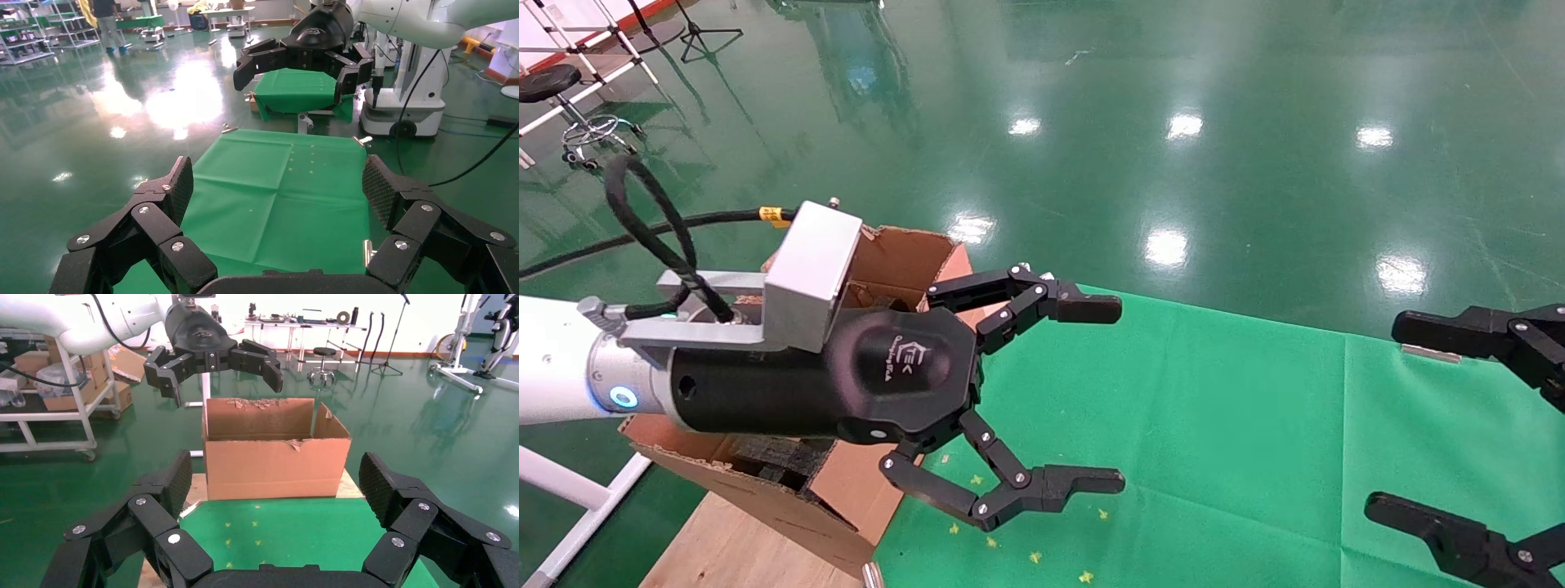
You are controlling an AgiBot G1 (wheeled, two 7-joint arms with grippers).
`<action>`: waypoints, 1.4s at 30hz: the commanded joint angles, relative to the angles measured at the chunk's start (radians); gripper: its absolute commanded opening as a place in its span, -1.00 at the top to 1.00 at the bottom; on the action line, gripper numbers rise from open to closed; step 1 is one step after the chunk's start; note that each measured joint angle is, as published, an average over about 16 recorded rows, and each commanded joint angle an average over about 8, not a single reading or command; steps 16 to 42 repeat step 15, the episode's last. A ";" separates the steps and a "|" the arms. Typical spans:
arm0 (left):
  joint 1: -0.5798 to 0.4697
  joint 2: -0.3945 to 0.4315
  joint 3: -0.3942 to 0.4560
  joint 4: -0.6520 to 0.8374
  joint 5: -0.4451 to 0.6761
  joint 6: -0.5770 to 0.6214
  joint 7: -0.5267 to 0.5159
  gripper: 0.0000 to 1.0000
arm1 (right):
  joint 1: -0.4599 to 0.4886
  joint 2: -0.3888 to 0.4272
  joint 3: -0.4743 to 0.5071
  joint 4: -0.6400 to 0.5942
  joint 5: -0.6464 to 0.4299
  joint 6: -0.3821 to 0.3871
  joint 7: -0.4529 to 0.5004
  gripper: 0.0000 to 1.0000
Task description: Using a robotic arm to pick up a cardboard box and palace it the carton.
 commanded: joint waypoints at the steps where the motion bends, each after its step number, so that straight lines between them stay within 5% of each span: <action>1: 0.000 0.000 0.000 0.000 0.000 0.000 0.000 -1.00 | 0.000 0.000 0.000 0.000 0.000 0.000 0.000 -1.00; 42: 0.000 0.000 0.000 0.000 0.000 0.000 0.000 -1.00 | 0.000 0.000 0.000 0.000 0.000 0.000 0.000 -1.00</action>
